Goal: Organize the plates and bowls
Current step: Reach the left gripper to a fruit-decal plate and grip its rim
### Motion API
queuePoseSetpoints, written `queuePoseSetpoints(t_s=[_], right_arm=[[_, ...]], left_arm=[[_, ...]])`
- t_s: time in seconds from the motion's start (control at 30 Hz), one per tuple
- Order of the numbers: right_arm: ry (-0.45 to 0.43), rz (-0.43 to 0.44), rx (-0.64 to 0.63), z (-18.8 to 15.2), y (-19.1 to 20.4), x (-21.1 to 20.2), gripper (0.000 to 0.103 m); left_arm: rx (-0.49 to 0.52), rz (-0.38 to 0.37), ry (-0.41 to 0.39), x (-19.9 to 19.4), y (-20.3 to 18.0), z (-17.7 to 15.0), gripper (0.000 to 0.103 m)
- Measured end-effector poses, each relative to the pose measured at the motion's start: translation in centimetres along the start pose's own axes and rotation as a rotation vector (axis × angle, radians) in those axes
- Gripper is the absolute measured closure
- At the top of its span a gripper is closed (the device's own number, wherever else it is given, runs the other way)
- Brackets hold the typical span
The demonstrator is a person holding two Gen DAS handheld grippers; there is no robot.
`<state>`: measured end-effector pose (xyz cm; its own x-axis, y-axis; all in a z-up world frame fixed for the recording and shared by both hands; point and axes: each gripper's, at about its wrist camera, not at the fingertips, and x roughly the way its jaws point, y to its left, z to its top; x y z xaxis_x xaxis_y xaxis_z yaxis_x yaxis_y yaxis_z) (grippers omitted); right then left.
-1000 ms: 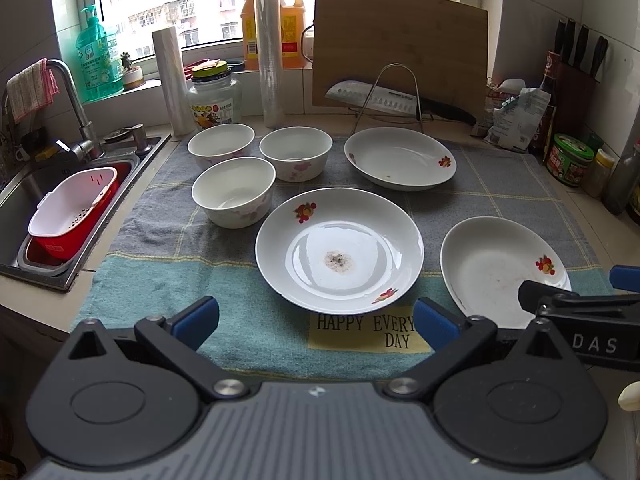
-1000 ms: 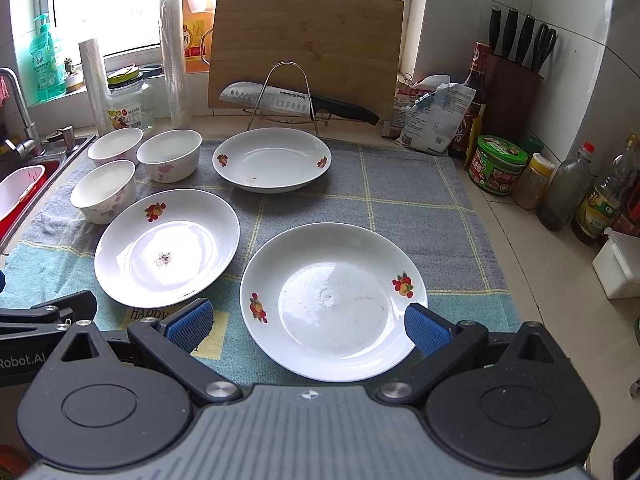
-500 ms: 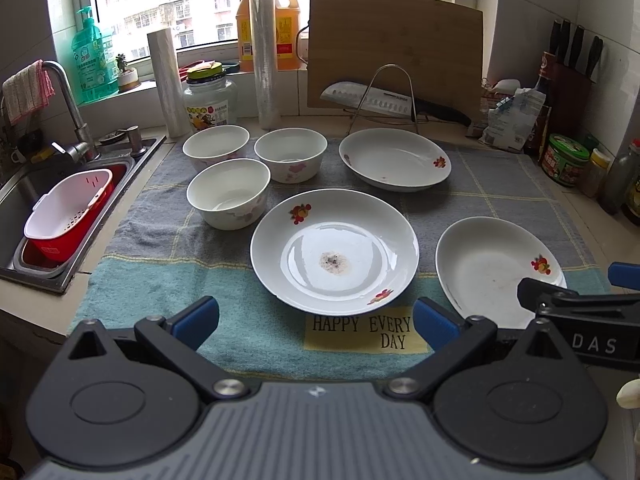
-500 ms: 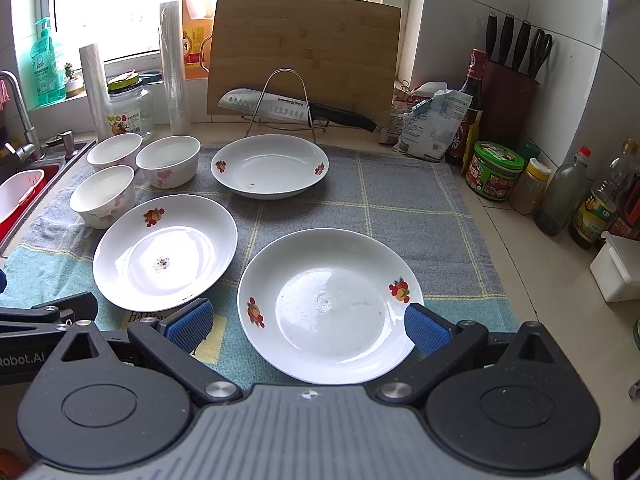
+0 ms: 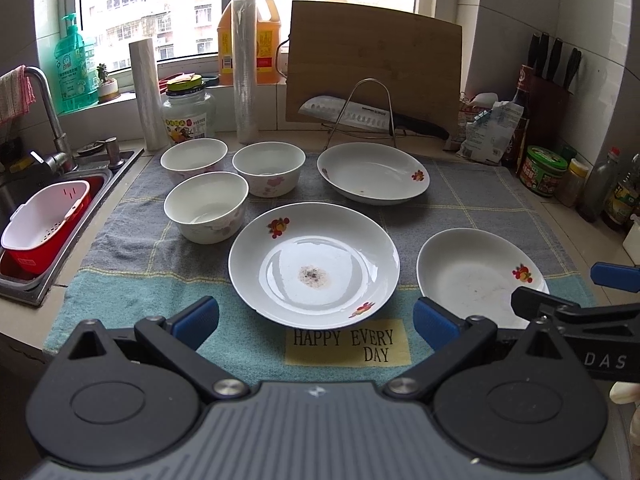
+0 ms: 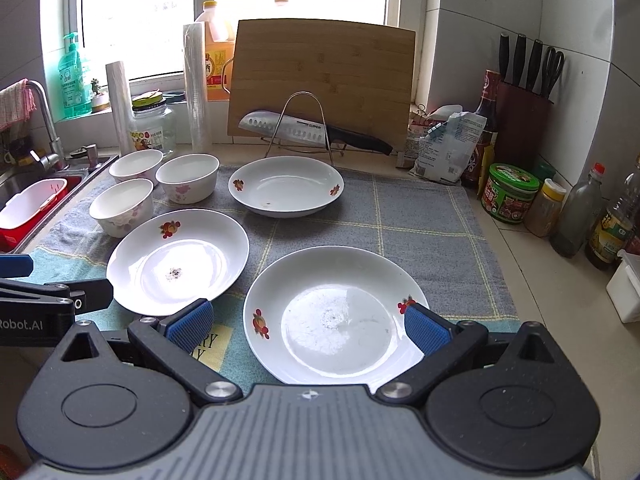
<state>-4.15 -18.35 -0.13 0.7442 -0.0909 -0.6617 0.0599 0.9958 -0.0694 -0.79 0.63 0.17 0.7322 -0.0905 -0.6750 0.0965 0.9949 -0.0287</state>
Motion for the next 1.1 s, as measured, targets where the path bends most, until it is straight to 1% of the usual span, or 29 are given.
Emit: queuePoseSetpoints(t_s=[0.1,0.17,0.33,0.47,0.63,0.77,0.83,0.9,1.03,1.1], right_arm=[[-0.008,0.016,-0.025,-0.8,-0.6,0.2,0.000],[0.007,0.032,-0.031,-1.6,-1.4,0.6,0.000],[0.091,0.044,-0.039,-4.2,-3.0,2.7,0.000],[0.131,0.057,-0.032,-6.2,-4.0,4.2,0.000],[0.146,0.078,-0.002,-7.2,-5.1,6.3,0.000],[0.166,0.074,0.002,-7.5,-5.5,8.0,0.000],[0.166,0.076,0.003,-7.7,-5.6,8.6,0.000],[0.149,0.082,-0.004,-7.7,-5.6,8.8,0.000],[0.131,0.073,-0.051,-7.4,-5.3,9.7,0.000],[0.115,0.077,-0.054,-7.5,-5.3,9.8,0.000]], left_arm=[[0.002,0.000,0.011,0.4,0.0,-0.3,0.001],[0.003,-0.002,0.022,0.7,0.1,-0.6,0.001],[0.008,-0.016,0.046,1.2,-0.1,-1.3,0.001],[0.010,-0.031,0.058,1.5,-0.5,-1.3,0.001],[0.021,-0.038,0.064,1.8,-1.2,-1.2,0.001],[0.025,-0.038,0.071,2.0,-1.6,-1.2,0.001],[0.028,-0.044,0.079,2.1,-1.7,-1.2,0.001],[0.030,-0.051,0.083,2.1,-1.9,-1.1,0.001],[0.034,-0.048,0.085,2.3,-2.1,-0.9,0.001],[0.031,-0.062,0.082,2.3,-2.1,-0.6,0.001]])
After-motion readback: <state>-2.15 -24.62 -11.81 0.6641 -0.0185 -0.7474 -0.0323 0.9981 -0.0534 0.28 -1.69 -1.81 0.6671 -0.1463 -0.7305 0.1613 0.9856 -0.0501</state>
